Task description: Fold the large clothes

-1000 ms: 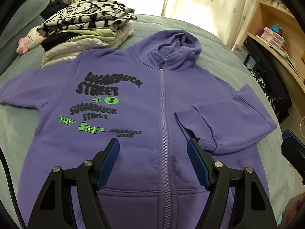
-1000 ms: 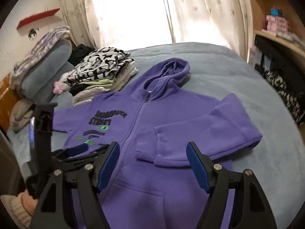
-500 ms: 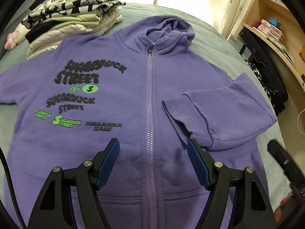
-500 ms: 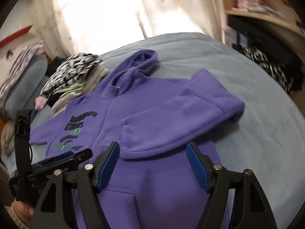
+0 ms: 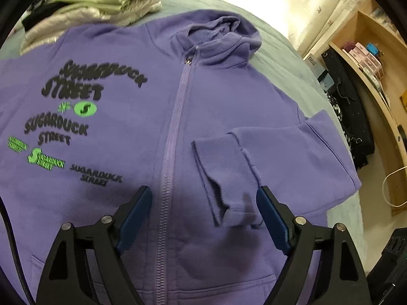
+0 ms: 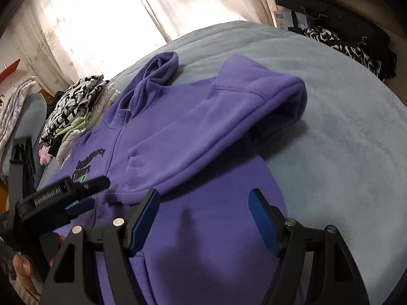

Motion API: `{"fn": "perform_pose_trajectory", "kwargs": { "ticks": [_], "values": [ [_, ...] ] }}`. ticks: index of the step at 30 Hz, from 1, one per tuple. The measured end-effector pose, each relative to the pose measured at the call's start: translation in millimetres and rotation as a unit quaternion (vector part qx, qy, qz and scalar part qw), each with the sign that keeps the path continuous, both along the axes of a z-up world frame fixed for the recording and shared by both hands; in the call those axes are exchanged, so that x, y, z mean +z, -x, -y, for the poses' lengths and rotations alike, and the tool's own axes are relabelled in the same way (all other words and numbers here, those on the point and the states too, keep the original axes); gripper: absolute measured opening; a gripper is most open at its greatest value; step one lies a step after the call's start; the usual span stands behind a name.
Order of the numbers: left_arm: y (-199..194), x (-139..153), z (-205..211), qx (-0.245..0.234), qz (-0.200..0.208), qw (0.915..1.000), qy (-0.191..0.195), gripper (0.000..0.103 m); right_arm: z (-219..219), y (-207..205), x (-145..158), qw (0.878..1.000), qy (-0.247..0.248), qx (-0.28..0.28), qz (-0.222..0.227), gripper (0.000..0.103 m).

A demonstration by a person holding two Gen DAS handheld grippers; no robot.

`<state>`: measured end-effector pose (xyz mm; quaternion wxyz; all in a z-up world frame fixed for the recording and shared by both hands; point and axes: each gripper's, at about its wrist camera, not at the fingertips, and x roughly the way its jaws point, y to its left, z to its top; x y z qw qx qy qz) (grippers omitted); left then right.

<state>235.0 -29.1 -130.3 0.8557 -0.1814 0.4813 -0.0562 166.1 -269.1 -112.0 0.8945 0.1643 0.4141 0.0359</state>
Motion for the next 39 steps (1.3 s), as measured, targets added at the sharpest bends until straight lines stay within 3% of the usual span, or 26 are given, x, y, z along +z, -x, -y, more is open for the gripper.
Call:
{"fn": "perform_pose_trajectory", "kwargs": {
  "ticks": [4, 8, 13, 15, 16, 18, 19, 20, 22, 24, 27, 31, 34, 37, 39],
  "values": [
    [2.0, 11.2, 16.0, -0.025, 0.023, 0.9994, -0.009, 0.081, 0.5, 2.3, -0.2, 1.000, -0.003, 0.002, 0.005, 0.073],
    [2.3, 0.4, 21.0, -0.035, -0.006, 0.9993, 0.014, 0.081, 2.1, 2.9, -1.2, 1.000, -0.010, 0.002, 0.006, 0.073],
    [4.5, -5.7, 18.9, -0.032, -0.007, 0.9990, 0.031, 0.081, 5.5, 2.4, -4.1, 1.000, -0.018, 0.000, 0.004, 0.073],
    [2.7, -7.2, 20.7, -0.032, -0.006, 0.9986, 0.041, 0.075, 4.8, 1.4, -5.7, 1.000, -0.018, 0.001, 0.002, 0.073],
    [-2.1, -8.3, 24.2, -0.034, -0.005, 0.9985, 0.043, 0.066, 4.2, 1.1, -6.2, 1.000, -0.018, 0.002, 0.001, 0.073],
    [-11.0, -11.7, 31.6, -0.041, -0.004, 0.9981, 0.045, 0.035, 3.5, 0.9, -7.3, 1.000, -0.016, 0.004, 0.000, 0.073],
    [-17.2, -14.5, 36.5, -0.050, -0.009, 0.9975, 0.050, 0.012, 3.3, 1.0, -7.8, 1.000, -0.016, 0.005, 0.000, 0.073],
    [-22.3, -15.4, 40.8, -0.052, -0.013, 0.9974, 0.047, 0.011, 3.5, 1.2, -8.4, 1.000, -0.017, 0.005, 0.000, 0.073],
    [-26.8, -5.4, 49.3, -0.050, 0.002, 0.9986, 0.017, 0.009, 4.0, 0.6, -10.4, 1.000, -0.018, 0.005, -0.004, 0.073],
    [-29.3, 22.1, 58.8, -0.064, 0.053, 0.9964, -0.019, 0.009, 4.3, 1.1, -11.2, 1.000, -0.019, 0.004, -0.004, 0.073],
    [-29.6, 72.7, 62.9, -0.070, 0.143, 0.9838, -0.082, 0.009, 3.0, 1.6, -11.6, 1.000, -0.015, 0.005, -0.003, 0.073],
    [-37.5, 112.6, 31.8, -0.030, 0.205, 0.9684, -0.139, 0.009, 1.5, 1.7, -12.3, 1.000, -0.009, 0.005, -0.003, 0.073],
    [-50.2, 110.9, -0.4, 0.007, 0.201, 0.9639, -0.174, 0.009, 1.5, 1.6, -12.5, 1.000, -0.009, 0.004, -0.003, 0.073],
    [-68.9, 82.6, -40.7, 0.042, 0.157, 0.9661, -0.200, 0.010, -0.2, 1.6, -13.0, 1.000, -0.008, 0.006, -0.009, 0.073],
    [-83.2, 48.0, -63.2, 0.049, 0.100, 0.9718, -0.207, 0.012, -0.6, -0.1, -13.5, 1.000, -0.008, 0.007, -0.018, 0.073]
  ]
}}
